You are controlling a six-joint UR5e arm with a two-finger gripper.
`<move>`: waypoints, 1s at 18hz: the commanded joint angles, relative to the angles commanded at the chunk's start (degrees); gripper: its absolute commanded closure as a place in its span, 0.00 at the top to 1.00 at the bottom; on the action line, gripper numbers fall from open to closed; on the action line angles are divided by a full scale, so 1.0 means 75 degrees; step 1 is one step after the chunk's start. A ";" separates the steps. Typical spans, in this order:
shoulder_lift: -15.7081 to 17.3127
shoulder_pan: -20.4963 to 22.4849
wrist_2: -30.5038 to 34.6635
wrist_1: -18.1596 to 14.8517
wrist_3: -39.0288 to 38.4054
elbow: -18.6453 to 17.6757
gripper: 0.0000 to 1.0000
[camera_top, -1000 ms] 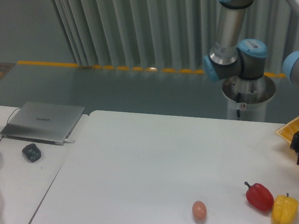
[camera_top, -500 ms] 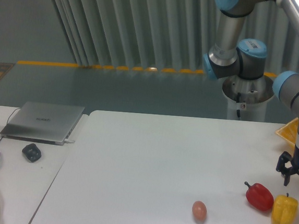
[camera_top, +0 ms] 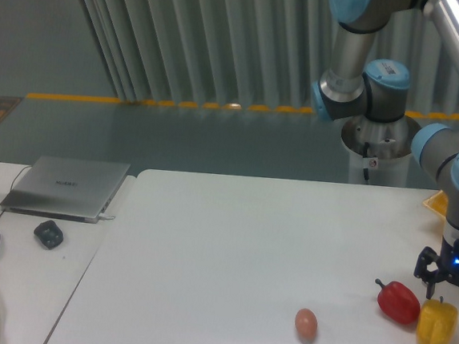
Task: Place the yellow pepper in a basket
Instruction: 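Lower the open gripper from the basket toward the yellow pepper, then close the gripper around the yellow pepper's top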
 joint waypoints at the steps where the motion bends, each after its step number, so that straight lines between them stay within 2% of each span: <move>1: -0.0011 -0.0012 0.0000 0.0000 0.0000 -0.0012 1.00; 12: -0.0468 -0.0036 0.0024 0.0047 -0.0351 0.0047 1.00; 17: -0.0656 -0.0141 0.0199 0.0258 -0.0352 0.0094 1.00; 18: -0.0656 -0.0153 0.0223 0.0258 -0.0352 0.0105 0.92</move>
